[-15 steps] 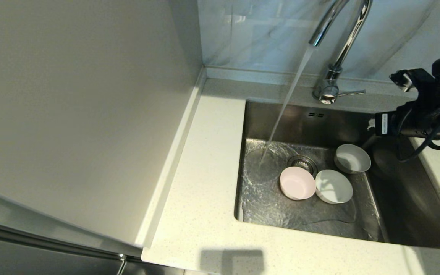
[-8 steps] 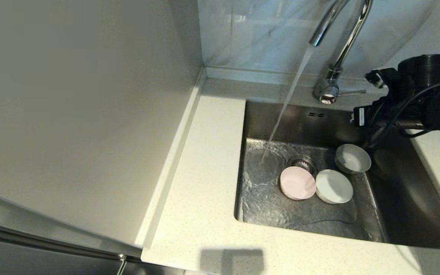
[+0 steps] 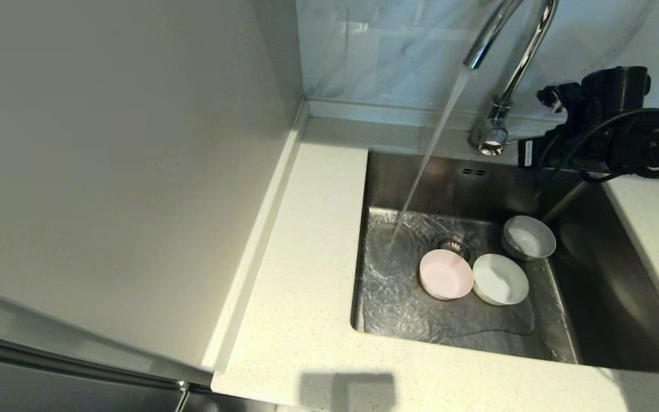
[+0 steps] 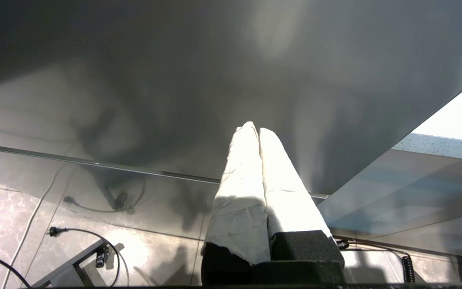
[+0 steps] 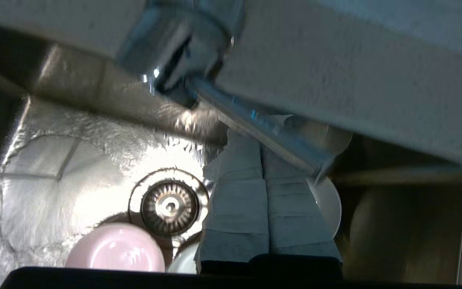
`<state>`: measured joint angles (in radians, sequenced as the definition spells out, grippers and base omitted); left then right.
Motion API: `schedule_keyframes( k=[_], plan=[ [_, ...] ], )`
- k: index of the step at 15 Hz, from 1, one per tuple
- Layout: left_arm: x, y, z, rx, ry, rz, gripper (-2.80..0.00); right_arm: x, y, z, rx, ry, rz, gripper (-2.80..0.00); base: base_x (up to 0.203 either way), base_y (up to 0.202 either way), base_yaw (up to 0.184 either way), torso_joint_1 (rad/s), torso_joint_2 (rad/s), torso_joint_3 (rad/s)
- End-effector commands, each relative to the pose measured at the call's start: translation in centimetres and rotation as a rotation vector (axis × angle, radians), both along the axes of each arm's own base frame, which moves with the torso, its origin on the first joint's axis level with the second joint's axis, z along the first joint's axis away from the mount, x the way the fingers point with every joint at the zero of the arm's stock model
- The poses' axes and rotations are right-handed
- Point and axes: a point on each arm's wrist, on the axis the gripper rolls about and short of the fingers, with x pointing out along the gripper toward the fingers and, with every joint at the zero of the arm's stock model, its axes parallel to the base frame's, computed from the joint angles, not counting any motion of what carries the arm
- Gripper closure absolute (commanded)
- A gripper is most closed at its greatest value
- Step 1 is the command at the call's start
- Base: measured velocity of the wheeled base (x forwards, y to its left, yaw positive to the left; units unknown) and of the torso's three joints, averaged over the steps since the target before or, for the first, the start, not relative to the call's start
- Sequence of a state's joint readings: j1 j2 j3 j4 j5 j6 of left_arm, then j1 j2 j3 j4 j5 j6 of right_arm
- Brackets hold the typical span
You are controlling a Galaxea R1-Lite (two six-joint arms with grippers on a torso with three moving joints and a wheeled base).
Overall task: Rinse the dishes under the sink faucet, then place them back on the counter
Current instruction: Turn off the faucet
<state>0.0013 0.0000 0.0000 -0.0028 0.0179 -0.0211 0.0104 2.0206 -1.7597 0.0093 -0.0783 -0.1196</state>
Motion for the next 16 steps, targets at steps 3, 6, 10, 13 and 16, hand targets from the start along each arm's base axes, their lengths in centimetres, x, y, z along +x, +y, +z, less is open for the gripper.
schedule_keyframes(
  k=[3,6,10,13,16],
  plan=[
    [0.0,0.0,0.0,0.000,-0.003,0.001,0.00,1.0,0.0,1.0,0.003,-0.085,0.003,0.00,0.000,0.000,0.000,0.000,0.00,0.000],
    [0.0,0.0,0.0,0.000,-0.003,0.000,0.00,1.4,0.1,1.3,0.004,-0.143,0.012,0.00,0.000,0.000,0.000,0.000,0.00,0.000],
    [0.0,0.0,0.0,0.000,-0.003,0.001,0.00,1.4,0.1,1.5,0.004,-0.161,0.012,0.00,0.000,0.000,0.000,0.000,0.00,0.000],
    [0.0,0.0,0.0,0.000,-0.003,-0.001,0.00,1.2,0.1,1.7,0.004,-0.161,0.012,0.00,0.000,0.000,0.000,0.000,0.00,0.000],
    [0.0,0.0,0.0,0.000,-0.003,0.001,0.00,0.4,-0.1,1.4,0.002,-0.134,0.007,0.00,0.000,0.000,0.000,0.000,0.00,0.000]
  ],
)
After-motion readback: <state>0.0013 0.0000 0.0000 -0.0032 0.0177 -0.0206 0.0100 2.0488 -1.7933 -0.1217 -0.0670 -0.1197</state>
